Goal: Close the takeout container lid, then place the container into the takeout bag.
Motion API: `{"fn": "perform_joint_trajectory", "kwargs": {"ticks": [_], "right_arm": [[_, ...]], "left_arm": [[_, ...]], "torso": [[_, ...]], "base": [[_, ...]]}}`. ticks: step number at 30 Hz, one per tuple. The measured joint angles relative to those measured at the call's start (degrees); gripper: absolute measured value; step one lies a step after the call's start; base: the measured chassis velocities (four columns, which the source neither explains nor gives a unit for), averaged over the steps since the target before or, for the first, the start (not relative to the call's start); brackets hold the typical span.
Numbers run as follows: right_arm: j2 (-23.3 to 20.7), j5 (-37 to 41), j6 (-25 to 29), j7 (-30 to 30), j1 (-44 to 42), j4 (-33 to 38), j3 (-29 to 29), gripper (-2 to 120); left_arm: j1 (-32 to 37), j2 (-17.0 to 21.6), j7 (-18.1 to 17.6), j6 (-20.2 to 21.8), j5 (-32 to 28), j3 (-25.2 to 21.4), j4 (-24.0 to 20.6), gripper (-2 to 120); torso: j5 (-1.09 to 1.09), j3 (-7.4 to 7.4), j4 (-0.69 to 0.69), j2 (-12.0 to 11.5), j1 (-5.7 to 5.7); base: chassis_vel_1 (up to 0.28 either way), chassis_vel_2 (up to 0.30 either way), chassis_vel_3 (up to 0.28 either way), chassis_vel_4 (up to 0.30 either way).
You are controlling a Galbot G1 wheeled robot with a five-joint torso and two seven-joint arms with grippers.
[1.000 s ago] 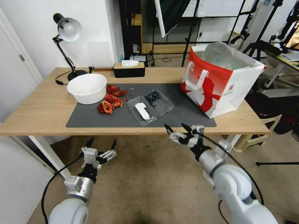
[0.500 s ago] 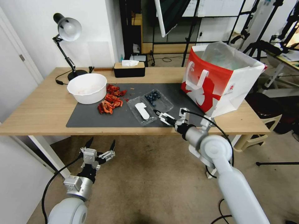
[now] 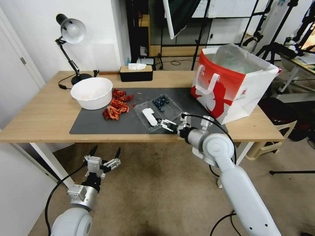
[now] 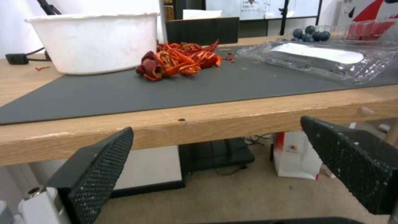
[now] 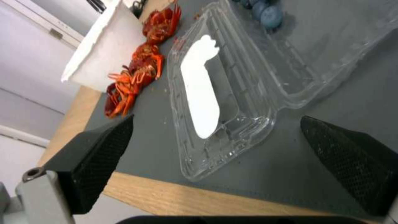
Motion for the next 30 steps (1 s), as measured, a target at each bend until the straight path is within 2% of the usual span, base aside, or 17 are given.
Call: {"fn": "perform_joint_trajectory", "kwargs": {"ticks": [21,30], "right_arm": [[1.16,2.36,-0.44,4.4,4.06,-3.26,-3.8,100],[1.31,2.36,-0.34,3.41,4.58,-4.52,-3.71,100]], "left_arm": [[0.46,-0.08,-0.22,-0.9,-0.07,-0.39,0.09,100],[0.46,0.07,0.58,-0.93,-0.07,-0.6,0.06,100]], "torso": [[0.0,0.0,0.0,0.0,0.0],[0.0,0.0,0.0,0.0,0.0]], "base": [[0.0,0.0,0.0,0.0],[0.0,0.0,0.0,0.0]]}}
